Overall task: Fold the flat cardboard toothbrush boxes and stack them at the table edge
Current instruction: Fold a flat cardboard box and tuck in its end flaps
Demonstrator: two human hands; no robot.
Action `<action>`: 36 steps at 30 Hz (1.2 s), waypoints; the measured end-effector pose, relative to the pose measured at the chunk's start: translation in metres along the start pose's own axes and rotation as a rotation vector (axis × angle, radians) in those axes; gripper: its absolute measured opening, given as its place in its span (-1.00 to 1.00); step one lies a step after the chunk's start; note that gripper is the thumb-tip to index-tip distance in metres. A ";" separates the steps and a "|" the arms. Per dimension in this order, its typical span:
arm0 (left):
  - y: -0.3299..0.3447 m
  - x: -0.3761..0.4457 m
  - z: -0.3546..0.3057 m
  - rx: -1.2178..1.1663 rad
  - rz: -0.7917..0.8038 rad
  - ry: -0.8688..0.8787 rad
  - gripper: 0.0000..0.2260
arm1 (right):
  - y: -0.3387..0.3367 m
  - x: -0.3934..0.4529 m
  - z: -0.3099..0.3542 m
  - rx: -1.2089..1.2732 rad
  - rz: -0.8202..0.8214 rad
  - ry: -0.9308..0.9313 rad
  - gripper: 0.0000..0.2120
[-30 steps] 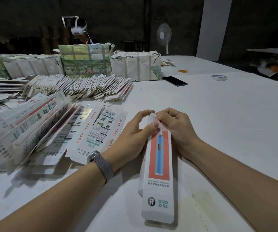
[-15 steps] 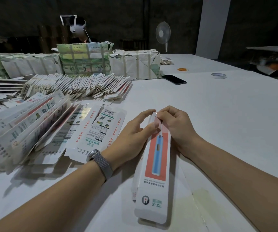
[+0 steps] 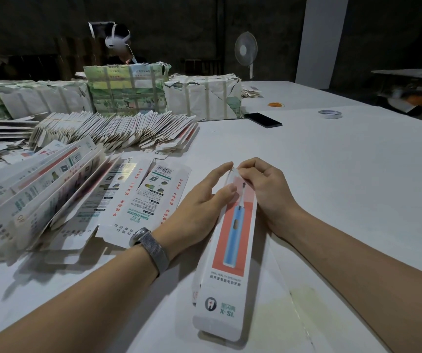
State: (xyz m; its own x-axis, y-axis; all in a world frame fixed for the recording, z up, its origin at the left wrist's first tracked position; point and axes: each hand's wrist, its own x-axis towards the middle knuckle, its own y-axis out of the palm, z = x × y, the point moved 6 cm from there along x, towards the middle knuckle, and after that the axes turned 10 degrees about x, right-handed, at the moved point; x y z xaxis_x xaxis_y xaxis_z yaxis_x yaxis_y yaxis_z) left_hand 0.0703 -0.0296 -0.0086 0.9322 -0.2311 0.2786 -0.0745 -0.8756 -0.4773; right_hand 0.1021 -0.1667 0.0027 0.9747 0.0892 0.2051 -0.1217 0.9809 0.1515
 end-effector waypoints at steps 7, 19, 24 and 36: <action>-0.001 -0.003 -0.003 0.025 0.016 -0.020 -0.73 | 0.000 0.002 0.000 0.016 0.022 -0.004 -0.63; 0.000 -0.006 -0.006 -0.018 0.018 -0.047 -0.67 | 0.000 0.003 -0.001 0.081 0.094 0.070 -0.64; 0.000 -0.007 -0.010 -0.019 0.033 -0.064 -0.65 | -0.002 0.005 -0.004 0.033 0.031 0.084 -0.62; 0.002 -0.007 -0.011 -0.015 0.051 -0.055 -0.72 | -0.003 0.003 0.000 0.113 0.060 0.083 -0.69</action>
State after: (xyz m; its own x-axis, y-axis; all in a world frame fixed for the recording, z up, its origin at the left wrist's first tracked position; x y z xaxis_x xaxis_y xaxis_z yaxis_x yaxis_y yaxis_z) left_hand 0.0595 -0.0345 -0.0028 0.9450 -0.2522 0.2083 -0.1271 -0.8699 -0.4766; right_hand 0.1053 -0.1699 0.0032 0.9766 0.1658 0.1370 -0.1961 0.9482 0.2499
